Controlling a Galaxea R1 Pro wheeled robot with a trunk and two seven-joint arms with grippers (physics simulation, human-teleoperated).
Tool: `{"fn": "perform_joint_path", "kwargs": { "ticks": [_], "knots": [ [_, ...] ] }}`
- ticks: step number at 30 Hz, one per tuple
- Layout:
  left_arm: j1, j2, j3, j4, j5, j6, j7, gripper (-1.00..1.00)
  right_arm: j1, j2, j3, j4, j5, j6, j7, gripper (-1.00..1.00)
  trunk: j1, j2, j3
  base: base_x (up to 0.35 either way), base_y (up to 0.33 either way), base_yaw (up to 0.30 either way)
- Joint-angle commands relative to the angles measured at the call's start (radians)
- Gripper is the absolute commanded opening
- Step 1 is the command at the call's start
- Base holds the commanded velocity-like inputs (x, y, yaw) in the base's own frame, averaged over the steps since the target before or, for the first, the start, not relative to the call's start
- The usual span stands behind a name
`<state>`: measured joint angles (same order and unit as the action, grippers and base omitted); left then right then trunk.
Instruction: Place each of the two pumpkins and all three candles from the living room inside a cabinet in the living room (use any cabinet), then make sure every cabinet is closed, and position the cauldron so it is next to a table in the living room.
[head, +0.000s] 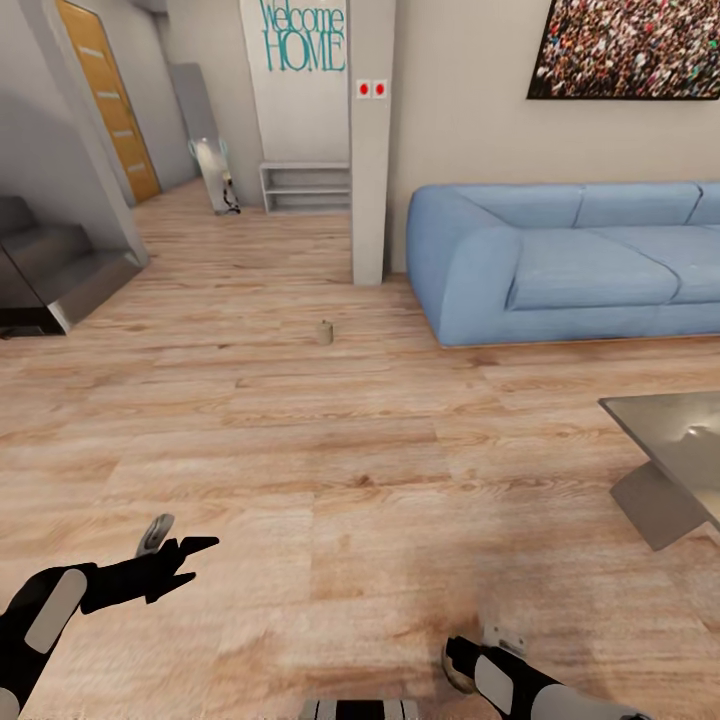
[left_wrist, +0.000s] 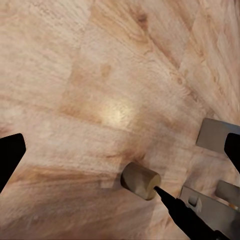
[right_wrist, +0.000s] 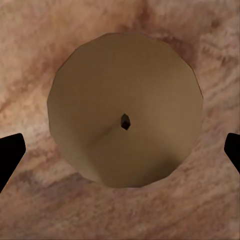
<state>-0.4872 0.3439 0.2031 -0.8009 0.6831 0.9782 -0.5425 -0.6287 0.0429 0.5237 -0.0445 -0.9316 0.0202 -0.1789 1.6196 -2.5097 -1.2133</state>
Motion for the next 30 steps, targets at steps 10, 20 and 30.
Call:
{"fn": "perform_joint_path", "kwargs": {
  "ticks": [10,20,30],
  "knots": [
    [-0.001,-0.001,0.002,0.000,-0.004,0.005,-0.005,1.00,0.000,0.000,0.010,-0.002,-0.007,-0.002,0.001,1.00,0.001,-0.001,-0.012,0.000,0.000,0.000],
    [-0.001,-0.004,0.002,0.000,-0.004,0.005,-0.006,1.00,0.000,0.000,0.058,-0.002,-0.008,-0.003,0.001,1.00,0.002,-0.001,-0.016,0.000,0.000,0.000],
    [-0.001,-0.005,0.001,0.000,-0.005,0.005,-0.006,1.00,0.000,0.000,0.064,-0.002,-0.008,-0.003,0.001,1.00,0.004,-0.003,-0.040,0.000,0.000,0.000]
  ]
}}
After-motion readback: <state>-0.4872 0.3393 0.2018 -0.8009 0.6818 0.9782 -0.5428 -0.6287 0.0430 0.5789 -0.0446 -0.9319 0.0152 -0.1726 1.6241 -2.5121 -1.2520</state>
